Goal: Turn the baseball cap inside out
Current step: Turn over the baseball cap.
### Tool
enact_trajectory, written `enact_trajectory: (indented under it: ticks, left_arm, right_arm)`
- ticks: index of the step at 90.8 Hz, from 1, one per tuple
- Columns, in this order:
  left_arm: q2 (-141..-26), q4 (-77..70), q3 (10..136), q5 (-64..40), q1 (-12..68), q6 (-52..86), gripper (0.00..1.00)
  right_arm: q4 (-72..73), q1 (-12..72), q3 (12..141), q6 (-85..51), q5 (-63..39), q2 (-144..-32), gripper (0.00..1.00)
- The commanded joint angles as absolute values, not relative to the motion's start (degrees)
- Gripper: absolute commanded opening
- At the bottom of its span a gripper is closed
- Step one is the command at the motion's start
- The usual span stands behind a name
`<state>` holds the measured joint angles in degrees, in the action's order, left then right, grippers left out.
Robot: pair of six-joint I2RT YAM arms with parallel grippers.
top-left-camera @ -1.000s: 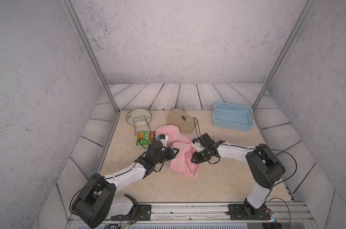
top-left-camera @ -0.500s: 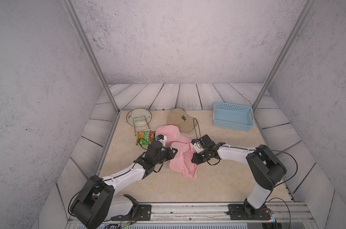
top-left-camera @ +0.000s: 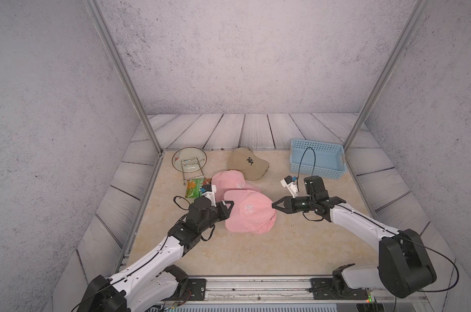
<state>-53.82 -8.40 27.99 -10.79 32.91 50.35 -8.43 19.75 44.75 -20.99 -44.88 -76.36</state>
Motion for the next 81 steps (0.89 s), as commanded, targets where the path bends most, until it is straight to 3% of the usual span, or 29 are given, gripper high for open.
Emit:
enact_trajectory:
  ticks: [1,14,22,38,48,65,81]
  left_arm:
    - [-52.03,0.88,26.35,-3.28,29.97,43.37,0.0]
    - [-52.54,-1.19,29.22,-12.85,29.97,42.13,0.0]
    - [-53.92,-4.39,30.98,-19.09,29.97,44.95,0.0]
    - [-56.56,-8.53,35.58,-26.02,30.05,52.61,0.0]
    - [-57.41,-11.03,37.34,-22.96,30.21,62.49,0.0]
    - [-58.52,-3.5,44.67,-13.34,30.88,78.15,0.0]
    - [-60.7,1.38,51.8,-8.16,32.31,88.63,0.0]
  right_arm:
    - [-15.35,14.63,44.58,-21.03,-28.29,-71.12,0.0]
    - [-18.44,14.66,45.02,-19.19,-22.85,-68.11,0.0]
    - [-17.93,14.8,45.26,-18.09,-26.44,-66.9,0.1]
    - [-14.07,16.01,44.13,-16.01,-31.87,-63.31,0.4]
    - [-6.56,19.81,40.61,-11.6,-34.16,-59.0,0.46]
    - [3.37,32.49,34.78,5.68,-28.86,-51.76,0.57]
    - [8.9,39.35,32.96,15.65,-25.15,-51.97,0.59]
